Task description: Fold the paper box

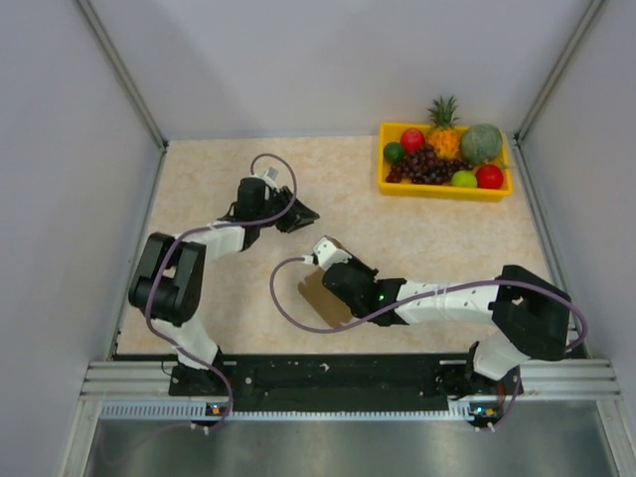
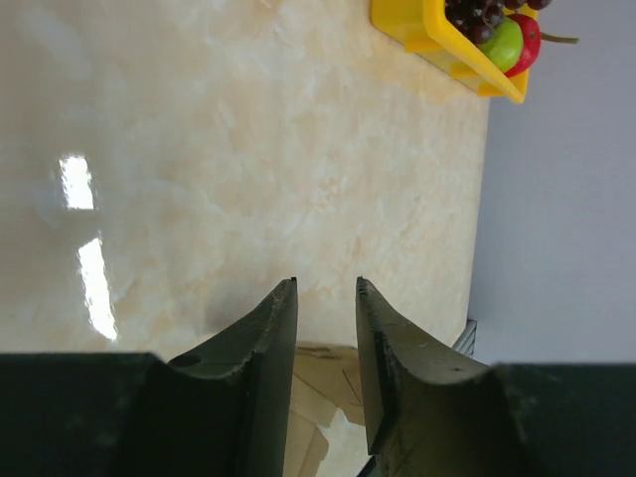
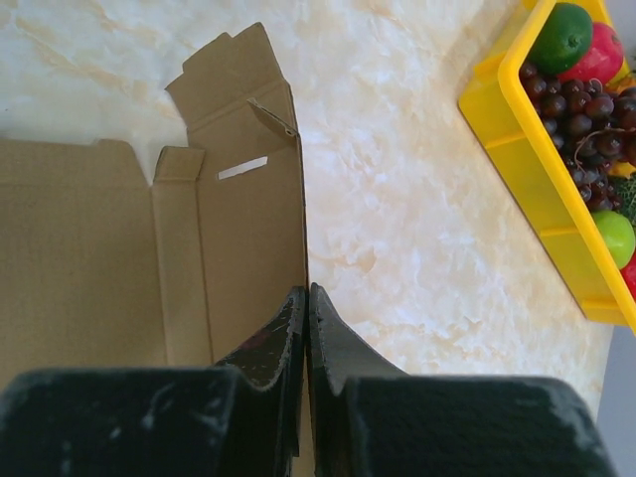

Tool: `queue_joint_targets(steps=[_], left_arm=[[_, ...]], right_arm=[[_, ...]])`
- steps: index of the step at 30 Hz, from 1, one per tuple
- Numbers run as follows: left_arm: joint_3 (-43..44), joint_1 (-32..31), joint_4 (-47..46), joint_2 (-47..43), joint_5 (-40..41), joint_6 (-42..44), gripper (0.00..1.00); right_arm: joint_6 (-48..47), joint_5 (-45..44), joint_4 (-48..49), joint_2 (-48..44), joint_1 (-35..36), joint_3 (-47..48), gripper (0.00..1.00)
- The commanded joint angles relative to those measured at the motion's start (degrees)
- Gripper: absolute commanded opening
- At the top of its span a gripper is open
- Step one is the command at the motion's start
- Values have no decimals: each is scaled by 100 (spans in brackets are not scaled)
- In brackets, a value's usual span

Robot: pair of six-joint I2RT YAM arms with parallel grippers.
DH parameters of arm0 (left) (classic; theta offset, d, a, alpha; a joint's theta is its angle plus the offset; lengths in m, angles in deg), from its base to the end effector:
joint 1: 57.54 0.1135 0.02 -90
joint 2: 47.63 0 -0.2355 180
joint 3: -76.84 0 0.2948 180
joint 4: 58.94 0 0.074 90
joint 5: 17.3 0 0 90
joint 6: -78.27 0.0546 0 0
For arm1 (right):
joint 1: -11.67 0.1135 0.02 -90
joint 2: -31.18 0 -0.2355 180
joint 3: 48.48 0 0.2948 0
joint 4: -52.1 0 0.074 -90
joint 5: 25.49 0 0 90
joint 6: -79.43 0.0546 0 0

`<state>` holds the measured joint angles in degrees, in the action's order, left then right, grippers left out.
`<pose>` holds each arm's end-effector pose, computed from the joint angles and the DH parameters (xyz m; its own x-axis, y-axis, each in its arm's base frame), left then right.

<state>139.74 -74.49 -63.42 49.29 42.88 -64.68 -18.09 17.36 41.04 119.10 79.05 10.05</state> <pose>0.3731 -0.1421 0.1225 -0.8163 -0.4751 -0.3285 0.0253 0.5387 -0.8421 0.1727 0.3103 0.1321 -0.1933 -0.6954 -0.6922 -0.4423 0.6915 -0.5711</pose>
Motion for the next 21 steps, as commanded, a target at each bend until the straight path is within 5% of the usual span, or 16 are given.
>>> queue_joint_targets(steps=[1,10,21], left_arm=[[588,-27,656,704,-76,496,34],[562,-230,472,1074,-1121,523,33],[-193,-300,-187,249,-1465,294,26]], right_arm=[[-20,251,212,-214,74,-73,0],[-178,303,265,-231,83,-55,0],[-354,514,283,-240,65,-73,0]])
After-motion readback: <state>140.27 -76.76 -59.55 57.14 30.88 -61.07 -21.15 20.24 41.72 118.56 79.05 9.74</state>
